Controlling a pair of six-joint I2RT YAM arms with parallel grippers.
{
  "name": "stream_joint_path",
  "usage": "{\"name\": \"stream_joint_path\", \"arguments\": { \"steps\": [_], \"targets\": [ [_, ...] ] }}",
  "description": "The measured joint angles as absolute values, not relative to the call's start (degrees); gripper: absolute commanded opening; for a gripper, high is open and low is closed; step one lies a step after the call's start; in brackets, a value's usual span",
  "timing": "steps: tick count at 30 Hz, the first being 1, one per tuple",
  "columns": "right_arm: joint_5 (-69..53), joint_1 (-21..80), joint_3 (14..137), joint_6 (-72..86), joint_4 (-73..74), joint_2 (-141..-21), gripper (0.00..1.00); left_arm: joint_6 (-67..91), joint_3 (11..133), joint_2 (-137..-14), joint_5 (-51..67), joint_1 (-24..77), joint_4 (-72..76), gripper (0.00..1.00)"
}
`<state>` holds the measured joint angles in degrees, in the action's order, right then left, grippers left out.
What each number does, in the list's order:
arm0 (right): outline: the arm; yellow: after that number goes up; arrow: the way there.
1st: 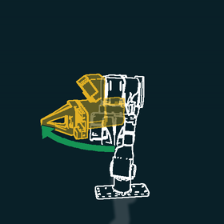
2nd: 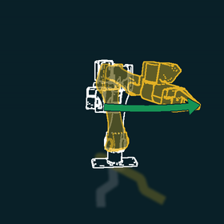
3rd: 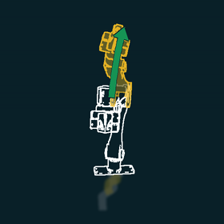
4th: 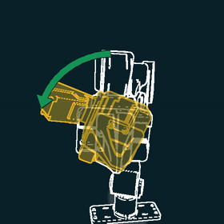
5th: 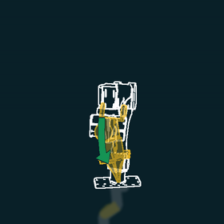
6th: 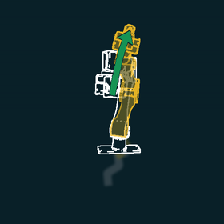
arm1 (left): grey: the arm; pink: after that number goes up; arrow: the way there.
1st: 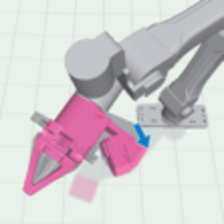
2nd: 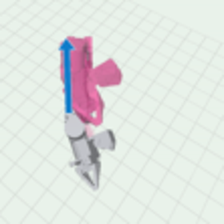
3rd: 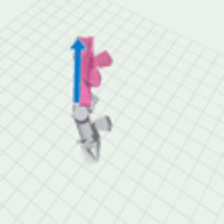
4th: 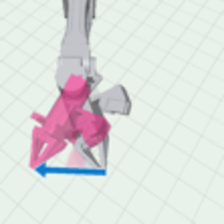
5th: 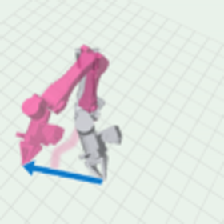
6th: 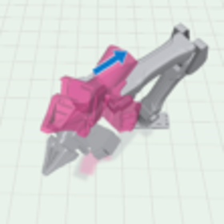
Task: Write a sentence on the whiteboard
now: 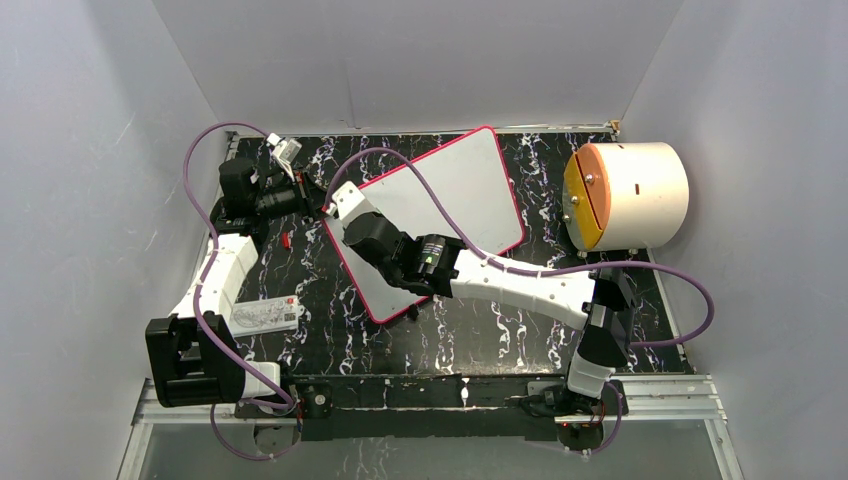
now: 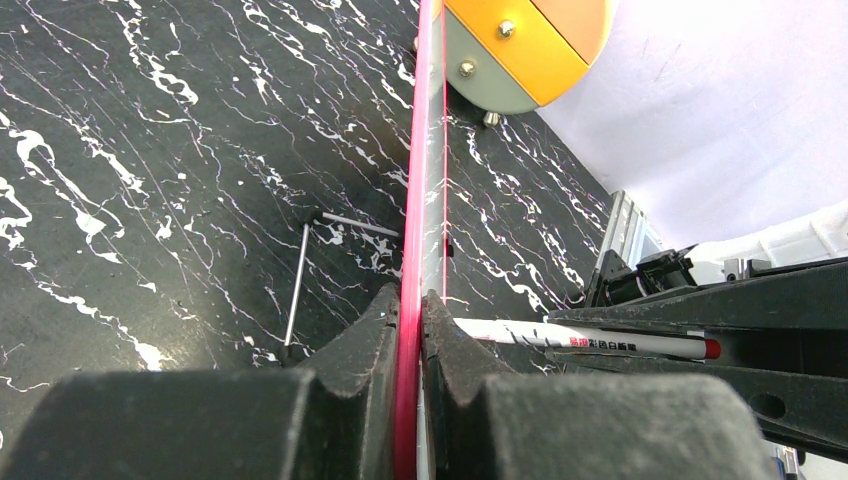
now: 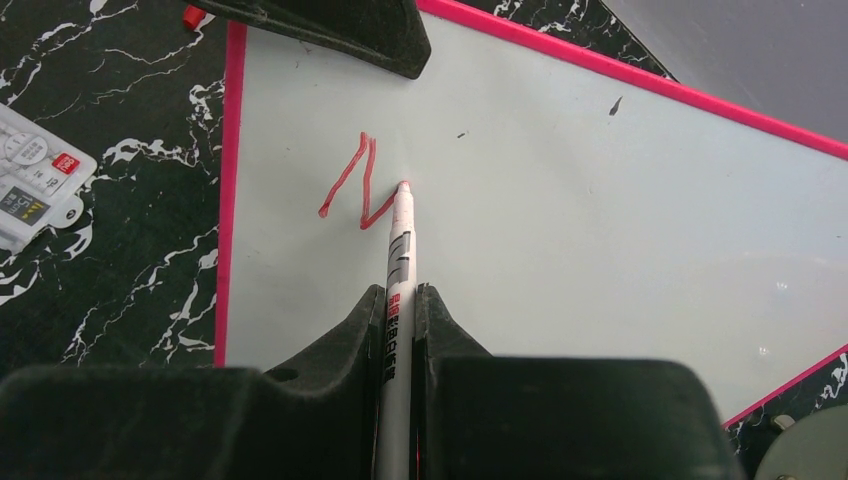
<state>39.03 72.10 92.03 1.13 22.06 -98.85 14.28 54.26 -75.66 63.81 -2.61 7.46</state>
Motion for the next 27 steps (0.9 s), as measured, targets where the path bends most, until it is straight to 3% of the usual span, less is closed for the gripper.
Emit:
{"name": "stream_joint_path", "arguments": {
  "steps": [27],
  "targets": [
    [40.16,71.61,92.14,-1.26,20.25,-98.85,0.0,14.11,54.26,-75.66,63.83,-2.59,7.49,0.0]
  ]
}}
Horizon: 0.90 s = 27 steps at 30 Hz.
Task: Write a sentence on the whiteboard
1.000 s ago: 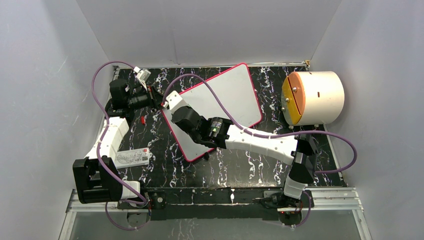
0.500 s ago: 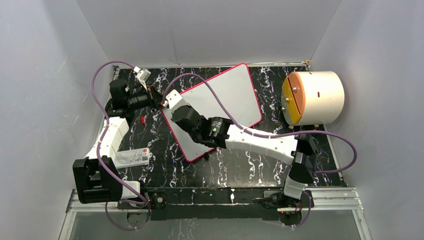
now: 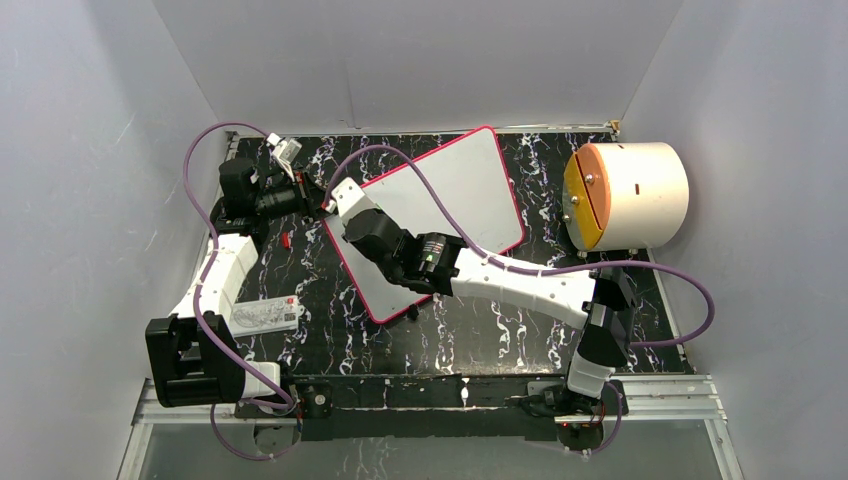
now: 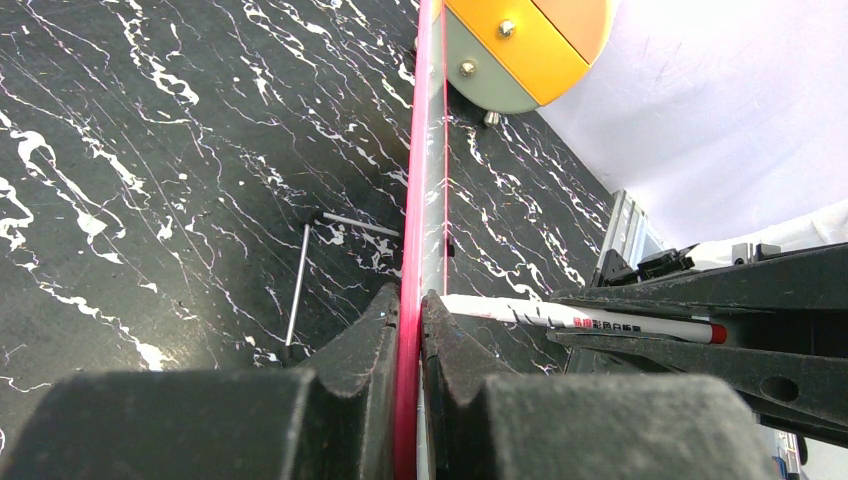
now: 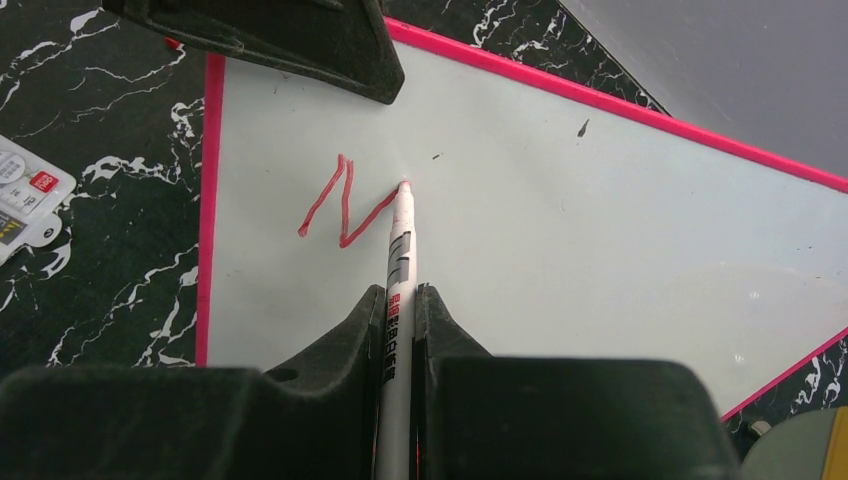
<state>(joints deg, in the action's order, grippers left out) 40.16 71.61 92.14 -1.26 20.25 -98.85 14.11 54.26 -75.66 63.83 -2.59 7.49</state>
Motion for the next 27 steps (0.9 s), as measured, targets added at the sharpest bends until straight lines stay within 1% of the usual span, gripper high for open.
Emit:
{"name": "stream_joint_path", "arguments": {
  "steps": [12,27],
  "targets": [
    [39.53,71.31,92.47,-0.12,20.84,-98.85,0.0,14.11,54.26,-75.66,63.81,-2.59,7.46,0.0],
    [38.15,71.26,92.47,3.31,25.56,-98.83,0.0,14.02,54.26,-75.66,63.61,-2.59,7.4,0.0]
  ]
}}
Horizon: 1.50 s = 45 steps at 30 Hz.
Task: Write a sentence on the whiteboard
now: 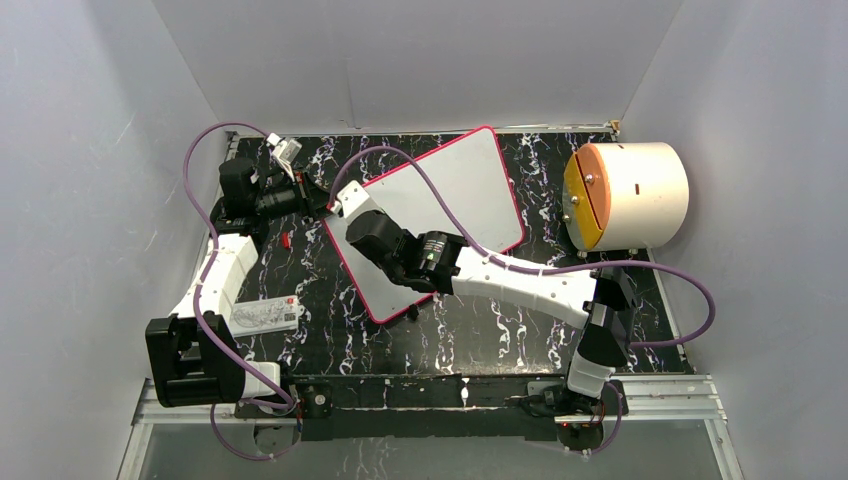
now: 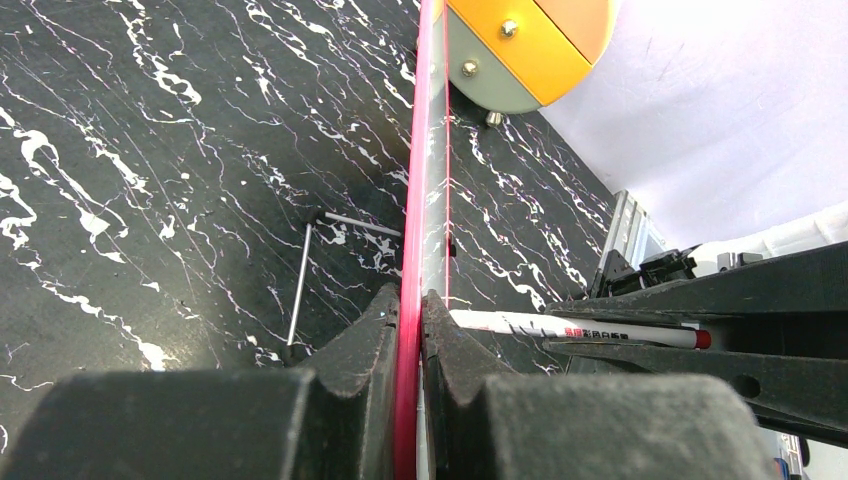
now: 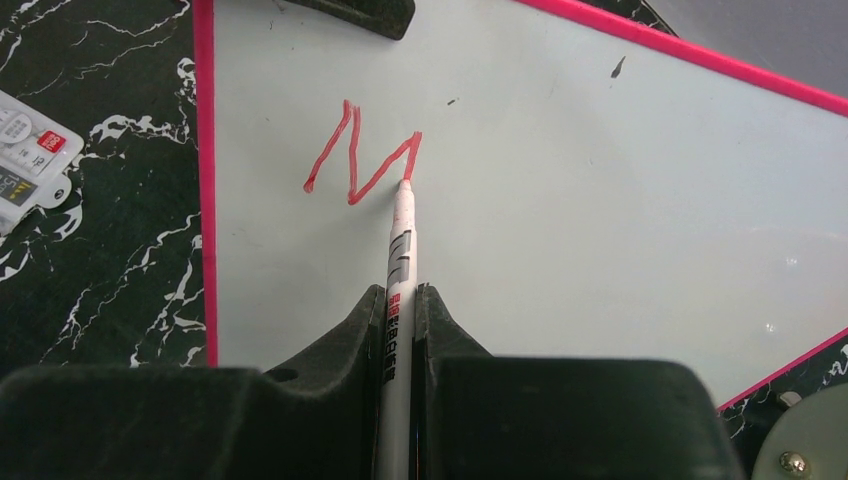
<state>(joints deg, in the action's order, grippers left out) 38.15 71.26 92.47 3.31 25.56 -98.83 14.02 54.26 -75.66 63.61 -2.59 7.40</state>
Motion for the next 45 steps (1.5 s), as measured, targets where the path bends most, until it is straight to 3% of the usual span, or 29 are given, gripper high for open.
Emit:
{"name": "stream_joint_path", "arguments": {
  "steps": [45],
  "targets": [
    [37.6,70.26,87.29,4.1,22.94,-93.84,0.0,13.93,54.26,-75.64,63.59,-2.59,7.42,0.0]
  ]
}}
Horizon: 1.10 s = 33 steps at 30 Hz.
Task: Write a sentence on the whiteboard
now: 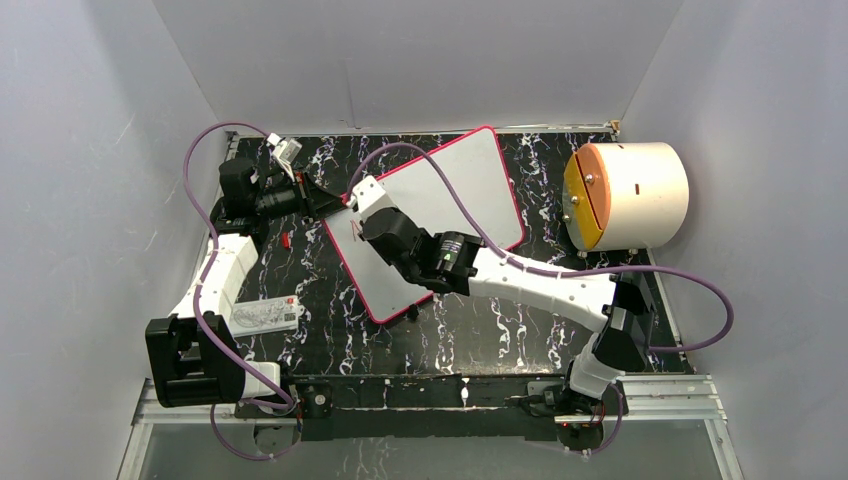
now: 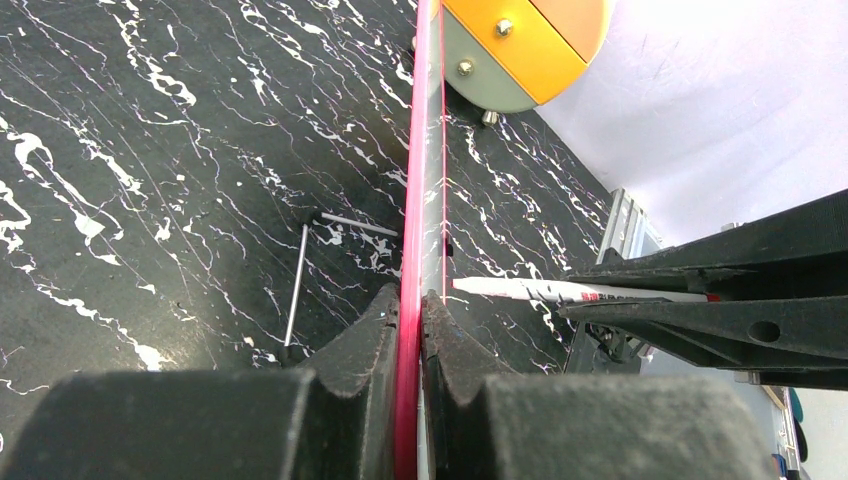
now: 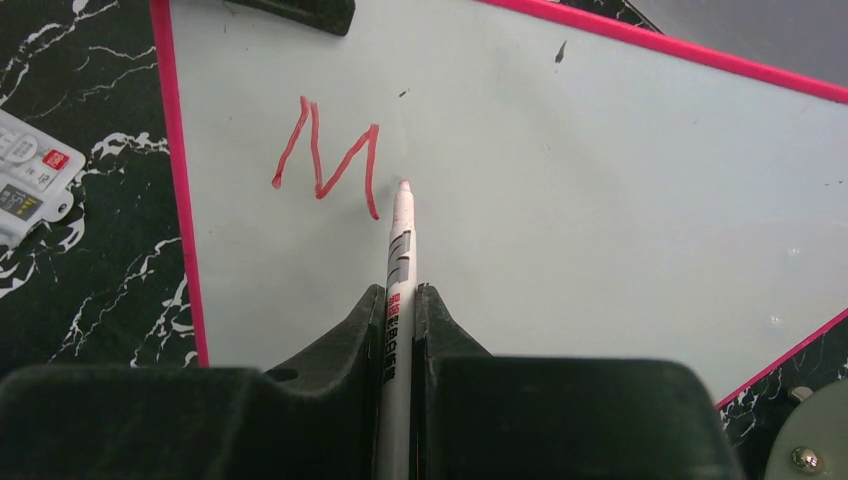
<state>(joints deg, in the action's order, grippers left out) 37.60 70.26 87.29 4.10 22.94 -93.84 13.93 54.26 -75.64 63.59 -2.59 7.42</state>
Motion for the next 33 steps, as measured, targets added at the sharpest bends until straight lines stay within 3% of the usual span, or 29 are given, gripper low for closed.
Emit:
{"name": "stream_joint_path", "arguments": {
  "steps": [33],
  "targets": [
    [35.33,68.36,87.18,4.36,21.02,-93.91,0.0,13.91,54.26,-75.64,63.61,-2.55,7.44,0.0]
  ]
}}
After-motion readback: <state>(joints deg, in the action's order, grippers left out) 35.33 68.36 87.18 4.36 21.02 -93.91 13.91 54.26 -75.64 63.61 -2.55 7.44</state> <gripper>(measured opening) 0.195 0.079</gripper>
